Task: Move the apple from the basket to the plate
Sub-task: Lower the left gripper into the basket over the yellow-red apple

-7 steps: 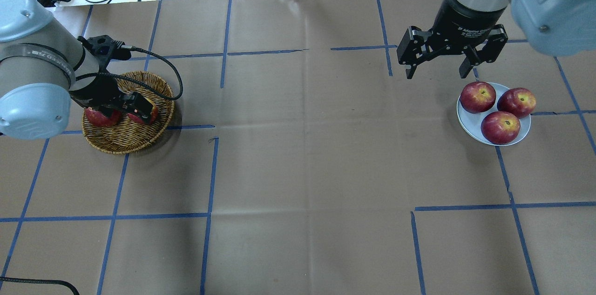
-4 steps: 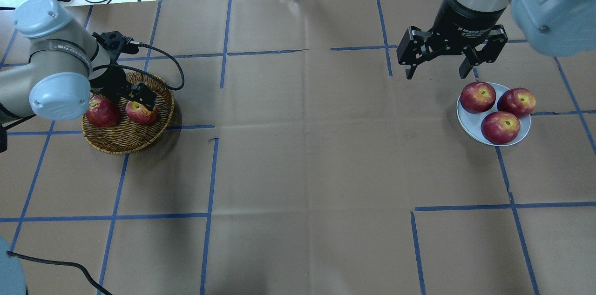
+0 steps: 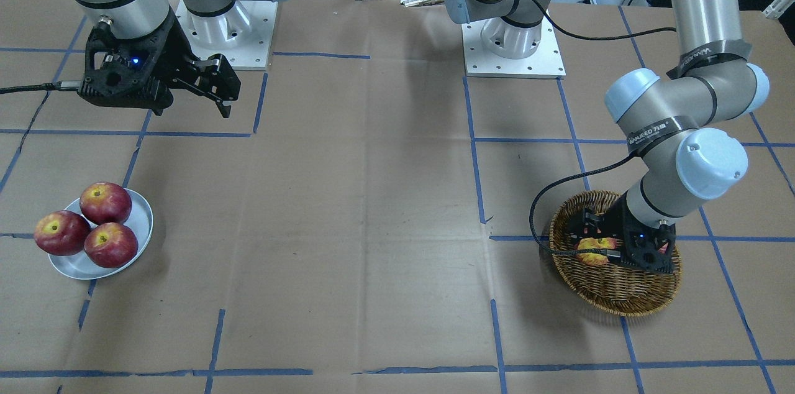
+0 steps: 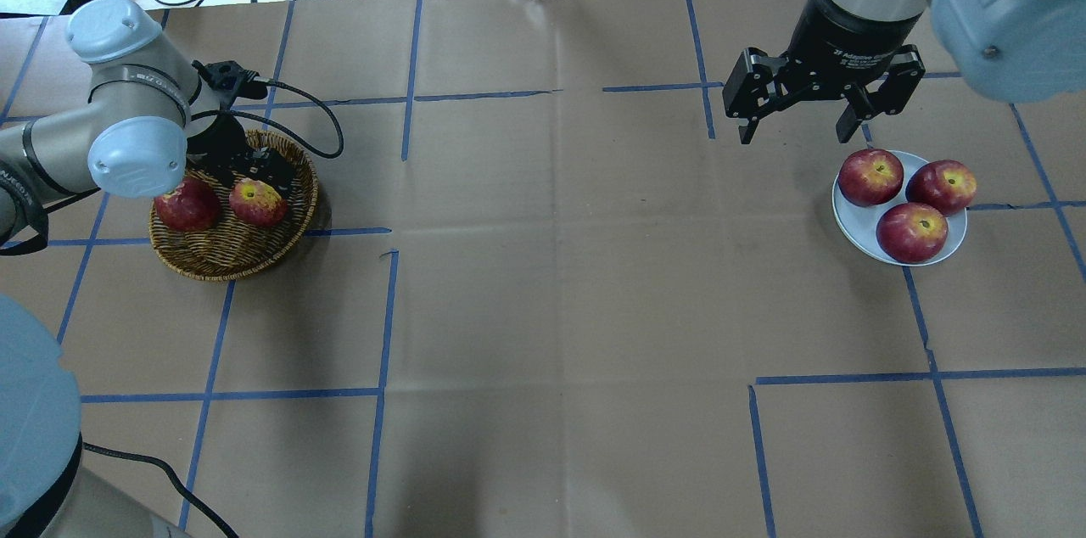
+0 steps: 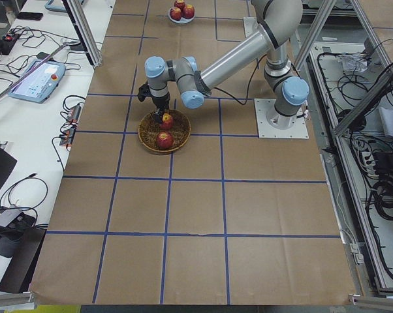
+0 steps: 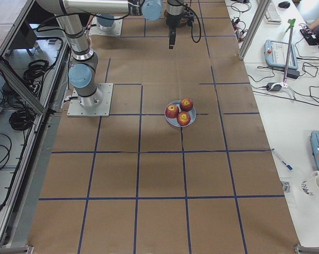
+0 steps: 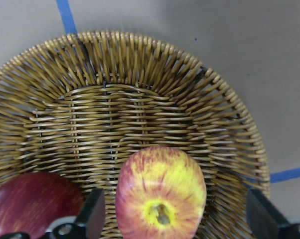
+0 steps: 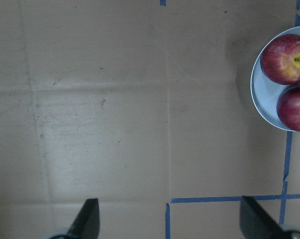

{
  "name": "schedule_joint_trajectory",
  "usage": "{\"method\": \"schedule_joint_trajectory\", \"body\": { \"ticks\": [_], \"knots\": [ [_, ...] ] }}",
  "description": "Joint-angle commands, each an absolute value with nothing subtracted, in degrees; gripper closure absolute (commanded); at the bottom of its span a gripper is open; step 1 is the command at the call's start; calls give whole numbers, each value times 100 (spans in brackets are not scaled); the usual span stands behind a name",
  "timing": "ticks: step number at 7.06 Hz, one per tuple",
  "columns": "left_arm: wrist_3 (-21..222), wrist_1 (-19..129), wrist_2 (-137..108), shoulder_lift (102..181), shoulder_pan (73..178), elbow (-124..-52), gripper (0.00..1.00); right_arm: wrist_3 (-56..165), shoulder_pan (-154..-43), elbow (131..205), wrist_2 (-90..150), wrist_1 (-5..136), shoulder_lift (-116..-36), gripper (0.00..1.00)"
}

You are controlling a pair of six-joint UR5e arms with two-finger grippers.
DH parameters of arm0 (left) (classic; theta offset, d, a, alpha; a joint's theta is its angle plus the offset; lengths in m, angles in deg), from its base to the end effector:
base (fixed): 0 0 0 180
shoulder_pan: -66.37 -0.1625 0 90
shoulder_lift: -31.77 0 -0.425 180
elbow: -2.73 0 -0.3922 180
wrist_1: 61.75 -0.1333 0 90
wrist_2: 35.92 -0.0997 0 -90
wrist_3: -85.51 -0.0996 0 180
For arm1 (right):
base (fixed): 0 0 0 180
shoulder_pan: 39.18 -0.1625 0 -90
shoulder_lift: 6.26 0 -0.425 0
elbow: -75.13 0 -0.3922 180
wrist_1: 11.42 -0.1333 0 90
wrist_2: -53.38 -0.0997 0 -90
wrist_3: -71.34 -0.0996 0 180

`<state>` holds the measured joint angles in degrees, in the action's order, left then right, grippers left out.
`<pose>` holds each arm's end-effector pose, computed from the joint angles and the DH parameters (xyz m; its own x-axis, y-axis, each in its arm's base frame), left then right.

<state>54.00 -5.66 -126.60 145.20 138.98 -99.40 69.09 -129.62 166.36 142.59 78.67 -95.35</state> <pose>0.0487 -0.5976 0.2219 -0.9698 0.2440 0.0049 0.2441 0.9693 0.0307 0.1385 -0.4937 0.4697 -0.9994 0.0321 -0.0124 0.0316 0.9988 0.0363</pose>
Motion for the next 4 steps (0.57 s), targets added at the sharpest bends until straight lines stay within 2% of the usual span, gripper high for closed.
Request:
{"method": "schedule_joint_trajectory", "body": {
  "ticks": [1,2,3,4],
  "knots": [
    [5396,-567,-12688,14673,13888,-9993,2,6905,-12962,16636,14268,7867,-9538,0],
    [5378,-567,-12697,14787,13888,-9888,8,6905,-12962,16636,14259,7867,-9538,0],
    [5352,-567,-12715,14797,13897,-9887,24,6905,-12962,16636,14250,7867,-9538,0],
    [5326,-567,-12724,14805,13897,-9931,53,6905,-12962,16636,14250,7867,-9538,0]
  ]
}}
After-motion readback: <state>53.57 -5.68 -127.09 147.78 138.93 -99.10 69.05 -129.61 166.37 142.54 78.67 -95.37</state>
